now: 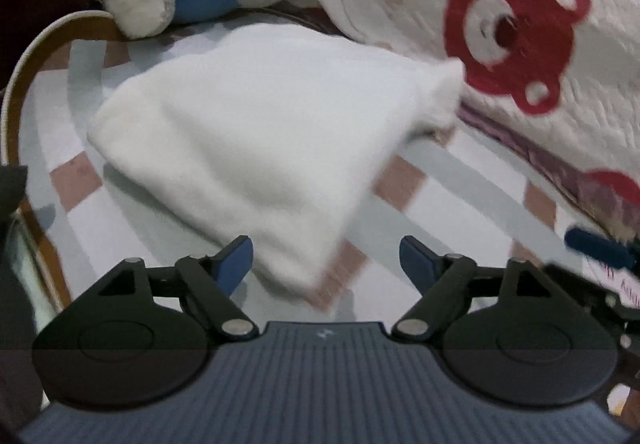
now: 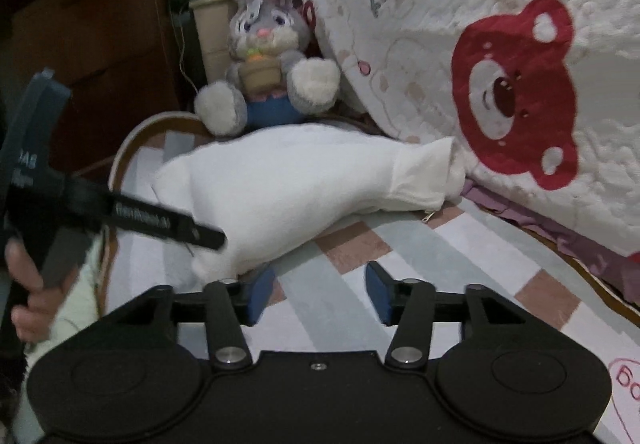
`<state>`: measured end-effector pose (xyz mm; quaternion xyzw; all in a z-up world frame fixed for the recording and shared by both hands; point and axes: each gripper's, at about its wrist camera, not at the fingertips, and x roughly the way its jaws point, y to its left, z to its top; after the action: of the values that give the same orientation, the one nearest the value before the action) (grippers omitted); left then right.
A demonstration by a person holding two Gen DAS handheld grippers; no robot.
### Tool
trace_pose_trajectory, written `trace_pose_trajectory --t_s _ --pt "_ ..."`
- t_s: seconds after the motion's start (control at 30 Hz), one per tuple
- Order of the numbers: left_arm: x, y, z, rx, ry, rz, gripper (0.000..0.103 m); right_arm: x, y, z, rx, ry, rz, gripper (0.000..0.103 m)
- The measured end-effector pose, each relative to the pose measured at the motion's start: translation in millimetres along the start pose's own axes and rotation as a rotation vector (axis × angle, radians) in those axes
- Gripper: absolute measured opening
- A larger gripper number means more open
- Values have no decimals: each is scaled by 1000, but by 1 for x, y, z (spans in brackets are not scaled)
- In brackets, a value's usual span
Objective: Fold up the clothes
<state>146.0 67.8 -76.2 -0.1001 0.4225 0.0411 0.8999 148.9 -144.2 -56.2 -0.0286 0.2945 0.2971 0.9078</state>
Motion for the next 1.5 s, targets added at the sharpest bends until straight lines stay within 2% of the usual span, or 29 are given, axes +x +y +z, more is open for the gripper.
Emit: trace_pose_trajectory --t_s 0.13,0.27,0.37,0.5,0.67,0.8,0.97,1.1,1.5 --pt "-32 -30 -24 68 4 24 83 -28 2 -8 27 -21 -23 63" --pt "-64 -42 -51 82 -18 21 86 -57 8 -19 25 -52 -40 68" --pt "-88 -51 -67 130 -26 35 86 -80 12 -29 44 -83 -69 70" --pt "-120 -53 -89 125 -43 53 86 -113 14 -43 105 -118 -84 77" --pt "-148 -56 -116 132 -59 83 88 -140 28 -57 69 -125 -99 78" --pt "-159 -55 -137 111 -48 88 89 -159 38 -66 74 -136 -104 80" --pt "-162 -58 -160 104 -44 72 96 -177 55 -77 58 -136 -107 81" --pt "-157 -65 -166 151 -29 84 97 -181 66 -89 26 -123 -121 82" --pt "-161 -67 -167 153 -25 65 98 -181 65 -92 25 -117 -142 84"
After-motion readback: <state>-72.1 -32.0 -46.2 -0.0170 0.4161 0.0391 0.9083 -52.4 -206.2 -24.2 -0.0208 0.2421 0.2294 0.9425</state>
